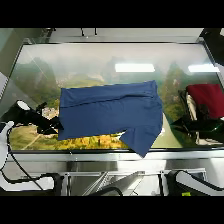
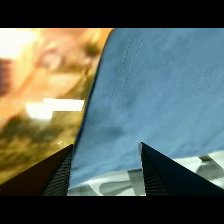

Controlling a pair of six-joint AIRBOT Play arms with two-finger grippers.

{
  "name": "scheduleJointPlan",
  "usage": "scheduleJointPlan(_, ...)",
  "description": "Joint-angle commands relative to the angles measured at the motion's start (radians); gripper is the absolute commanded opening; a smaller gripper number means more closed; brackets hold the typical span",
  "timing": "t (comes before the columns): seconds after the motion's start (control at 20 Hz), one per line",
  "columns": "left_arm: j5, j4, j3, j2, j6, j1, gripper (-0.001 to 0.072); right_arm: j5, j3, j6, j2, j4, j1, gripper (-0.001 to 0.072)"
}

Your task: Fold the shirts.

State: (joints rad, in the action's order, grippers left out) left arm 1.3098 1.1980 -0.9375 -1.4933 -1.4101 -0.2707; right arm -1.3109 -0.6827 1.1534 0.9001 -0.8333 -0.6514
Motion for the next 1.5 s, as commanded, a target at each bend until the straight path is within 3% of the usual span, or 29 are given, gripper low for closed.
scheduleJointPlan(0.0, -0.118, 0.003, 0.063, 0.000, 0.023, 0.054, 0.0466, 0.037, 0.146, 0.006, -0.042, 0.020, 0.017, 0.0388)
scheduleJointPlan(0.1, -0.103, 0.005, 0.050, -0.017, 0.024, 0.087, 0.0465, 0.068, 0.193, 0.007, -0.041, 0.035, 0.075, 0.0389)
scheduleJointPlan(0.15, -0.082, 0.005, 0.033, -0.025, 0.024, 0.099, 0.0342, 0.086, 0.214, 0.007, -0.040, 0.048, 0.114, 0.0388)
scheduleJointPlan(0.2, -0.060, 0.005, 0.013, -0.030, 0.025, 0.106, 0.0010, 0.105, 0.229, 0.007, -0.040, 0.062, 0.155, 0.0388)
scheduleJointPlan(0.5, 0.019, 0.004, -0.129, -0.030, 0.031, 0.110, 0.0012, 0.284, 0.252, 0.021, -0.023, 0.113, 0.391, 0.0378)
scheduleJointPlan(0.65, 0.031, 0.003, -0.164, -0.030, 0.031, 0.110, 0.0012, 0.290, 0.251, -0.002, 0.008, 0.142, 0.444, 0.0352)
scheduleJointPlan(0.85, 0.055, 0.005, -0.167, -0.027, 0.052, 0.109, 0.0012, 0.229, 0.248, -0.057, -0.019, 0.179, 0.456, 0.0020)
scheduleJointPlan(1.1, 0.113, 0.008, -0.155, -0.019, 0.071, 0.047, 0.0011, 0.150, 0.251, 0.089, -0.142, -0.029, 0.406, 0.0019)
scheduleJointPlan(1.3, 0.125, 0.007, -0.087, 0.080, 0.136, -0.012, 0.0011, 0.052, 0.252, 0.123, -0.289, -0.023, 0.406, 0.0019)
scheduleJointPlan(1.45, 0.122, 0.007, -0.043, 0.193, 0.138, -0.063, 0.0010, -0.023, 0.252, 0.248, -0.417, -0.155, 0.406, 0.0019)
